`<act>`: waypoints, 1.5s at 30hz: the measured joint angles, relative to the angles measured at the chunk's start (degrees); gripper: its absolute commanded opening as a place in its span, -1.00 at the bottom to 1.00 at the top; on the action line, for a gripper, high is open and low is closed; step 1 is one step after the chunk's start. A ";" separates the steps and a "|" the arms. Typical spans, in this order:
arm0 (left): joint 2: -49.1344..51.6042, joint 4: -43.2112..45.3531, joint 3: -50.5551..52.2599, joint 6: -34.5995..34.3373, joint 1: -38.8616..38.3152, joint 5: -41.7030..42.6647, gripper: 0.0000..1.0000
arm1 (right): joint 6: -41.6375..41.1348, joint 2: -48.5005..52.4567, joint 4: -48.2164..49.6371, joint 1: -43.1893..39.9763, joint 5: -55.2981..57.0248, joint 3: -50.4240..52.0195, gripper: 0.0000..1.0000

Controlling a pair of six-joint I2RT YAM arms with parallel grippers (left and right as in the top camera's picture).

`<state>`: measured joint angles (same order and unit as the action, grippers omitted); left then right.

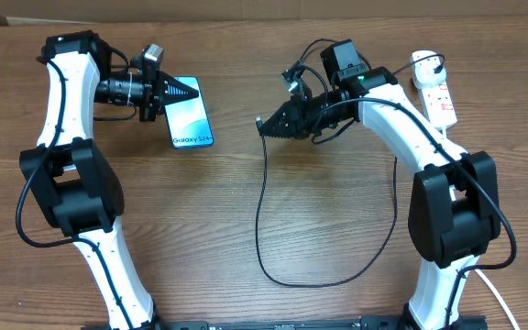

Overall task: Plug charger to phone and switch on socket
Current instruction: 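Lift the plug with the right gripper toward the phone held by the left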

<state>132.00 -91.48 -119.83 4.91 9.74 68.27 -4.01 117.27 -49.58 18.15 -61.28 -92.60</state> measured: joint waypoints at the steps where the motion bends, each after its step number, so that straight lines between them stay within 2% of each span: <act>1: 0.00 0.04 0.00 0.00 -0.02 0.00 -0.91 | 0.33 0.00 -0.59 0.00 -0.68 0.00 -0.93; 10: 0.00 1.38 0.00 0.00 -0.02 0.00 -0.91 | 3.80 0.00 -6.16 0.00 -3.61 0.00 -0.93; 17: 0.00 7.30 0.00 -0.70 0.00 0.85 -0.91 | 10.27 0.00 -13.97 1.22 -10.14 0.02 -0.93; 23: 0.00 12.00 0.00 -1.14 0.00 7.78 -0.91 | 13.07 0.00 -13.18 5.33 -17.40 0.02 -0.92; 31: 0.00 12.72 0.00 -2.67 0.00 15.67 -0.91 | 13.42 0.00 -11.56 7.26 -23.87 0.02 -0.92; 37: 0.00 12.76 0.00 -3.30 -0.07 18.01 -0.91 | 9.29 0.00 -4.92 7.13 -25.05 0.04 -0.92; 45: 0.00 12.94 0.00 -3.30 -1.16 18.62 -0.91 | -5.68 0.00 8.52 8.20 -20.17 0.07 -0.92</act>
<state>132.00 -78.54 -119.83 1.61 8.58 86.89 -9.69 117.27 -41.06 26.35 -81.45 -92.53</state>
